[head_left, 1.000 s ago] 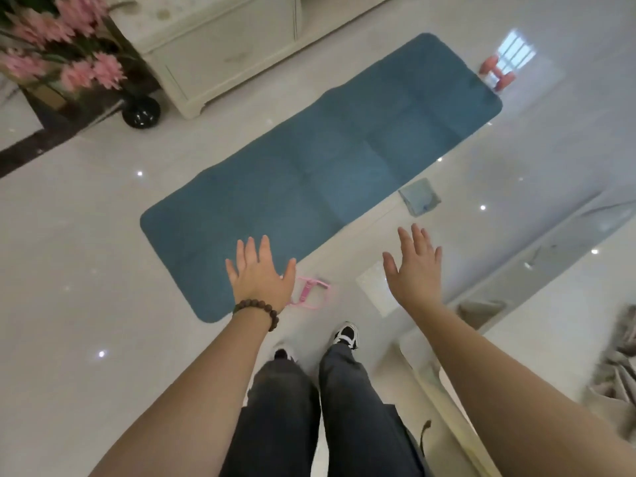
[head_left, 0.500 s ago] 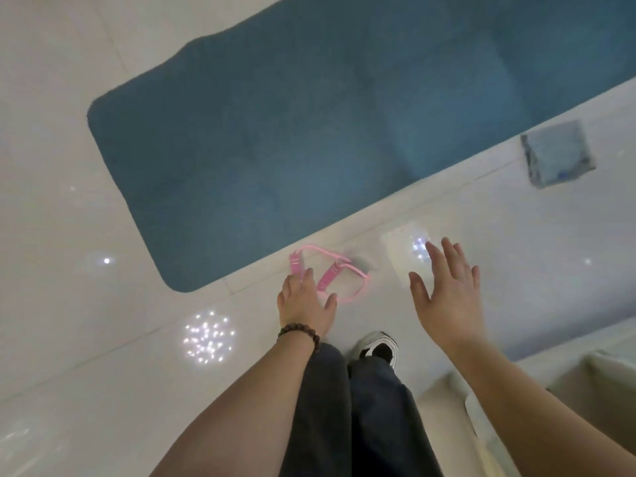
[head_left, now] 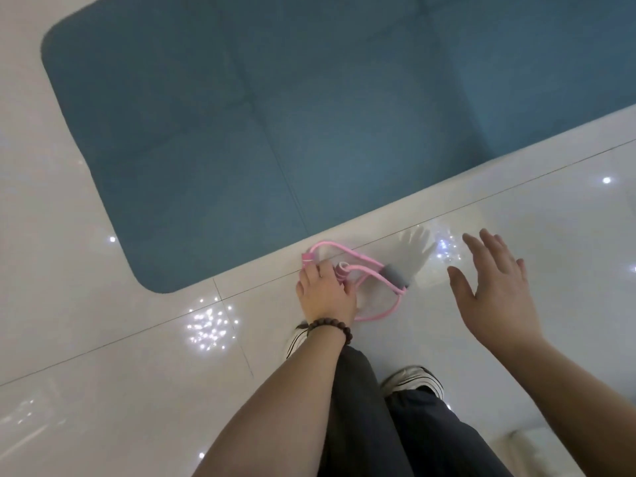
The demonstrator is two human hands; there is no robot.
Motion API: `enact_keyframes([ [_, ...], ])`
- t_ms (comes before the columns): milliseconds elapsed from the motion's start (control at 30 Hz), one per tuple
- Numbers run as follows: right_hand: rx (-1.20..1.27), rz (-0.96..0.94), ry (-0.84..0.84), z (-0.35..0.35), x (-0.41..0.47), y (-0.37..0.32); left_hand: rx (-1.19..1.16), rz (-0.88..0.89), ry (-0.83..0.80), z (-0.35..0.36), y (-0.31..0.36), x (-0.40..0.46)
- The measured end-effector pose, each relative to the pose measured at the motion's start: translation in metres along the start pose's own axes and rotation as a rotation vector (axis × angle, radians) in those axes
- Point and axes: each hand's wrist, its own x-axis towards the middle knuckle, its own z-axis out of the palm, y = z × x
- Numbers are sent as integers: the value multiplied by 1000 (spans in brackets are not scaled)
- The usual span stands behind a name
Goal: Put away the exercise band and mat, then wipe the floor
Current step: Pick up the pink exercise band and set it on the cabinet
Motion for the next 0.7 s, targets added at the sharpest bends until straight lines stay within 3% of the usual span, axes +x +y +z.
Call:
enact_keyframes([
  [300,13,-22,5,9,18,-3,-187,-325,73,10,-7,23],
  [567,45,-27,6,16,23,0,-153,-287,-55,7,-11,27],
  [700,63,-23,13,4,18,-6,-177,-189,-81,-26,2,13],
])
